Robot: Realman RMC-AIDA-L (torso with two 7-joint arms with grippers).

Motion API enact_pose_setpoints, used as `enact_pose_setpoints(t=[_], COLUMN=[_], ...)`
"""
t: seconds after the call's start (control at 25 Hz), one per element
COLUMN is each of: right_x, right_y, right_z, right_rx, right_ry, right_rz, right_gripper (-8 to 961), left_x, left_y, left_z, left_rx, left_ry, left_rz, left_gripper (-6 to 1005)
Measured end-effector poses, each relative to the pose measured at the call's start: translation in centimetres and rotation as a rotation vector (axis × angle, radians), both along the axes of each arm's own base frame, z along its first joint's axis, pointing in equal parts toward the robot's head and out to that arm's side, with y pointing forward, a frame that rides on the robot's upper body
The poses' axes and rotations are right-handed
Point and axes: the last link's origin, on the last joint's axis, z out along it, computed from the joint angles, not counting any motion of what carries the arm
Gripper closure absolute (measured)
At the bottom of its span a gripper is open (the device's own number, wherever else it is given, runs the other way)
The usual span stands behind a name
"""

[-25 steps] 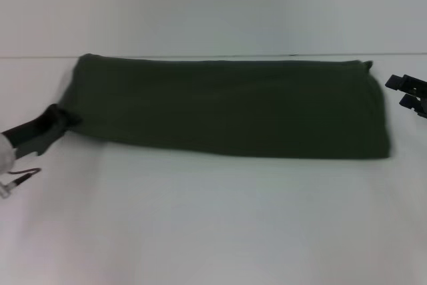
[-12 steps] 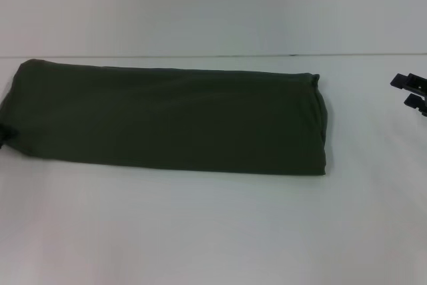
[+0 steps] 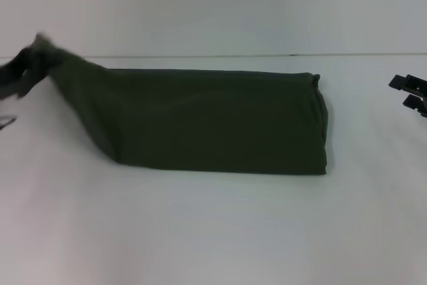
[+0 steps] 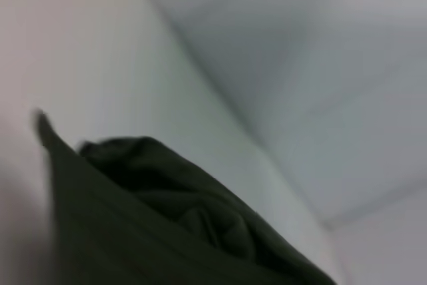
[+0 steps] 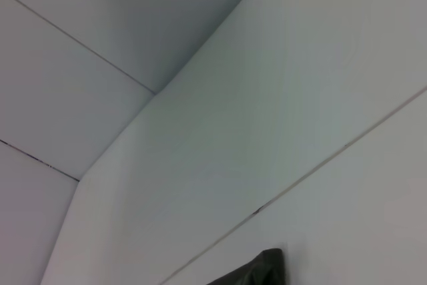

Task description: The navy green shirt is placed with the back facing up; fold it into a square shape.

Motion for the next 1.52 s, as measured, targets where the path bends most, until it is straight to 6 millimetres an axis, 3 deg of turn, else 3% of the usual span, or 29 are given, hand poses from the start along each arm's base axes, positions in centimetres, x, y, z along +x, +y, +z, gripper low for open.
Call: enact_pose_setpoints(t=[0.2, 0.48, 0.68, 0.72, 0.8, 0.84, 1.0, 1.16, 1.28, 1.4, 1.52], right_x=[-0.1, -0.1, -0.4, -0.4, -0.4, -0.4, -0.4, -0.2, -0.1, -0.3, -1.1], right_y=[0.0, 0.1, 0.3, 0.3, 0.3, 0.4, 0.4, 0.3, 0.2, 0.2, 0.4], right_z=[-0.2, -0.7, -1.4, -1.5, -1.7, -1.8, -1.9, -1.8, -1.7, -1.9, -2.2], right_rx=[-0.004, -0.007, -0.020, -0.022, -0.026, -0.026, -0.028, -0.034, -0.041, -0.076, -0.142], right_ry=[-0.002, -0.008, -0.016, -0.018, -0.022, -0.024, -0.028, -0.031, -0.032, -0.051, -0.073], right_rz=[0.005, 0.000, 0.004, 0.003, 0.003, 0.002, 0.000, -0.001, -0.003, 0.015, 0.055], right_gripper=[239, 238, 238, 238, 238, 238, 238, 239, 239, 239, 239], left_x=[6.5, 14.4, 17.0, 17.4, 17.5, 17.8, 19.4, 20.6, 19.9, 17.7, 13.3], left_y=[2.5, 2.9, 2.6, 2.3, 2.2, 1.8, 0.6, -1.8, -3.1, -2.0, -0.5], left_z=[-1.8, -8.8, -15.3, -17.7, -18.5, -19.9, -20.9, -19.9, -16.5, -12.9, -9.3], left_rx=[-0.111, -0.255, -0.332, -0.356, -0.365, -0.391, -0.439, -0.470, -0.392, -0.281, -0.224], left_ry=[0.007, 0.067, 0.198, 0.289, 0.330, 0.406, 0.451, 0.437, 0.382, 0.295, 0.127], left_rz=[-0.212, -0.431, -0.510, -0.539, -0.552, -0.594, -0.718, -0.928, -1.021, -0.881, -0.596], left_gripper=[985, 984, 985, 985, 985, 985, 952, 793, 654, 550, 447])
